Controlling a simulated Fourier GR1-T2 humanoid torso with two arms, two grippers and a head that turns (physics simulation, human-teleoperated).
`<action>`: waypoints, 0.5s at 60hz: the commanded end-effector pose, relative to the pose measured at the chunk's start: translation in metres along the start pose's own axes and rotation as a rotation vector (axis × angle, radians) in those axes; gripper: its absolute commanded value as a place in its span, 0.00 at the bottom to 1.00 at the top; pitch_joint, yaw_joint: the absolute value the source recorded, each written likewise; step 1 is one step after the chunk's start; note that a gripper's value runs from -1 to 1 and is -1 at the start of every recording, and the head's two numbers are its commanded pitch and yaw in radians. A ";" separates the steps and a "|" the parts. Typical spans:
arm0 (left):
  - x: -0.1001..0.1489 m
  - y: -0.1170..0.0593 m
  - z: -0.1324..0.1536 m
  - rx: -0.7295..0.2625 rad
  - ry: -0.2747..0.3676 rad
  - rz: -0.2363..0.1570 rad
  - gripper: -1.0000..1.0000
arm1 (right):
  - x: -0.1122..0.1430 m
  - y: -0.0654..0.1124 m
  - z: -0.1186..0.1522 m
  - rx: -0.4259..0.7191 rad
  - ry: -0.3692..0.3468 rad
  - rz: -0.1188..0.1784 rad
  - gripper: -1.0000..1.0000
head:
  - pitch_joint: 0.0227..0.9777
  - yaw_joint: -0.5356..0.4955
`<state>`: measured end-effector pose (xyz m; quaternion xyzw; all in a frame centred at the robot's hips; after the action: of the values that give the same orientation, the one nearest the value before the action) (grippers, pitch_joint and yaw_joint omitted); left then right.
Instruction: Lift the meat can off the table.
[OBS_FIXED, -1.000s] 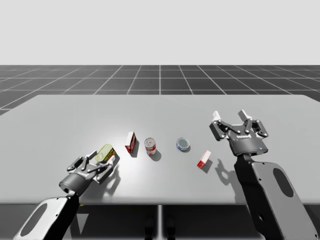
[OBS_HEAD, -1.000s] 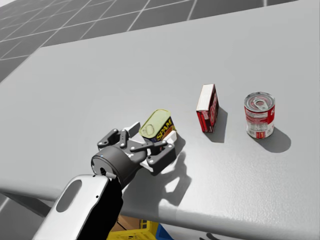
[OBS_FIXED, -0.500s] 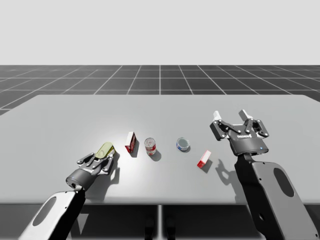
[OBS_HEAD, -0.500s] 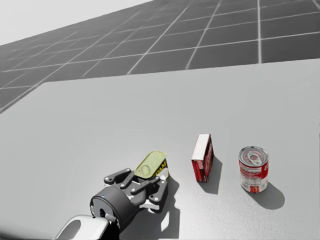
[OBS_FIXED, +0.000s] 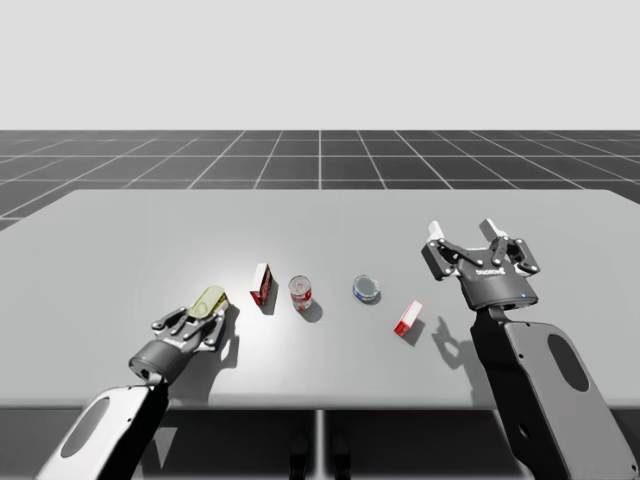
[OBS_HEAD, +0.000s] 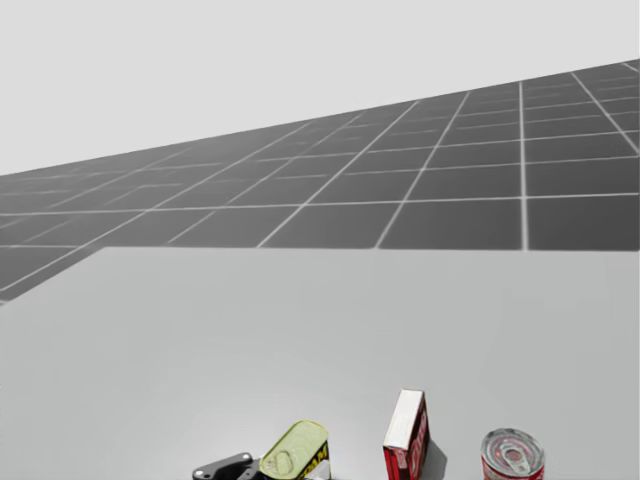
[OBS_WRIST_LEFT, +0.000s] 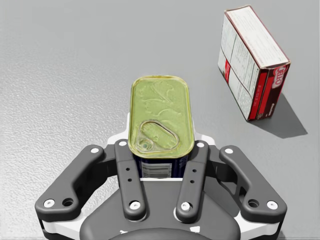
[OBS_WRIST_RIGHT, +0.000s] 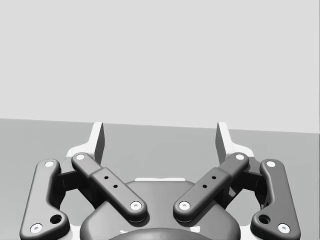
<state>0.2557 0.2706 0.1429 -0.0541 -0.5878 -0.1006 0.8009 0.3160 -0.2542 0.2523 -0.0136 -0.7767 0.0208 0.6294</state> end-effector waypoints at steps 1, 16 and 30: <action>0.016 -0.010 0.006 -0.090 -0.024 -0.044 1.00 | 0.000 -0.001 -0.001 -0.001 0.000 0.000 0.00 | 0.43 0.92; 0.070 -0.007 0.024 -0.070 -0.137 -0.116 1.00 | 0.000 -0.002 -0.002 -0.003 -0.001 0.000 0.00 | 0.44 0.93; 0.122 -0.005 0.045 -0.039 -0.255 -0.179 1.00 | 0.000 -0.003 -0.002 -0.002 0.002 -0.001 0.00 | 0.44 0.93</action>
<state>0.2423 0.2748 0.2231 -0.0091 -0.6453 -0.1254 0.7535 0.3176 -0.2565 0.2527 -0.0142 -0.7764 0.0198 0.6297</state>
